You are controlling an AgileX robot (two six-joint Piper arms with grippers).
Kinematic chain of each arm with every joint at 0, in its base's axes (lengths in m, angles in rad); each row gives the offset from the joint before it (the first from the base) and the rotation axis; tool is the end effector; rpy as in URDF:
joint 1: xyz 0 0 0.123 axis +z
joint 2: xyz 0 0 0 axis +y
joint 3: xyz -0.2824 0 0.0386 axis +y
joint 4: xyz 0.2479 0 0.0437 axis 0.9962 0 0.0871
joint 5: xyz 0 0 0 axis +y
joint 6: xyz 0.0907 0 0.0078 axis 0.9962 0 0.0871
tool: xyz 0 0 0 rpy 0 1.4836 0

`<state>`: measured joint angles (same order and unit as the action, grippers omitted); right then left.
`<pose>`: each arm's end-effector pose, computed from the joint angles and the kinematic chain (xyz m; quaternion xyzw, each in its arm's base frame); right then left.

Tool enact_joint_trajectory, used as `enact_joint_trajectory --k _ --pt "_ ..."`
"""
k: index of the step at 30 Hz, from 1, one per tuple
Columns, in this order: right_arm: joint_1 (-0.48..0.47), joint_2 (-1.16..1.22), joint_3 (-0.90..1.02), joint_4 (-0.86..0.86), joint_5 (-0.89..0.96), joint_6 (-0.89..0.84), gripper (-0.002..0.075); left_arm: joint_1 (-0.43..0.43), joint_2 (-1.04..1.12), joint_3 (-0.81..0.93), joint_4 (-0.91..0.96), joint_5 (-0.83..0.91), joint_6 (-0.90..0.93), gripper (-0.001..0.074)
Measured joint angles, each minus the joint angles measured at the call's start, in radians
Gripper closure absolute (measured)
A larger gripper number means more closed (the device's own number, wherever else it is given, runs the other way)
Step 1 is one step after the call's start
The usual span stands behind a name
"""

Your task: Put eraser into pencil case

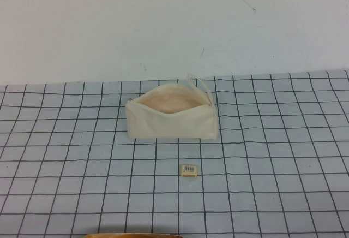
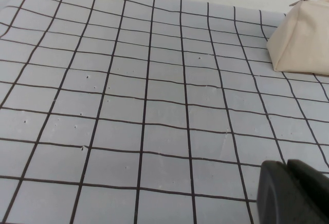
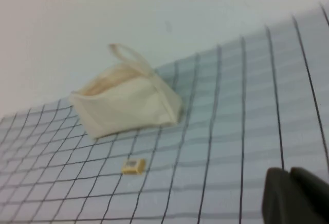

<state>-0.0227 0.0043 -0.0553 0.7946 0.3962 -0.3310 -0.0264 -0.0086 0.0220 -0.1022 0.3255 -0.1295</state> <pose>0.0502 0.0240 0.2062 0.0772 0.7513 0.2319 0.6131 0.0538 -0.0044 0.1769 -0.0689 0.7867 -0.0901 0.6068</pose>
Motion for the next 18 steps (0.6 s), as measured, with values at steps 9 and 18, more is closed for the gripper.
enact_joint_trajectory --k 9,18 --pt "0.000 0.361 -0.535 -0.346 0.399 -0.296 0.0727 0.000 0.000 0.000 0.000 0.000 0.000 0.0738" --pt "0.004 0.851 -0.912 -0.420 0.715 -0.539 0.0727 0.000 0.000 0.000 0.000 0.000 0.000 0.0738"
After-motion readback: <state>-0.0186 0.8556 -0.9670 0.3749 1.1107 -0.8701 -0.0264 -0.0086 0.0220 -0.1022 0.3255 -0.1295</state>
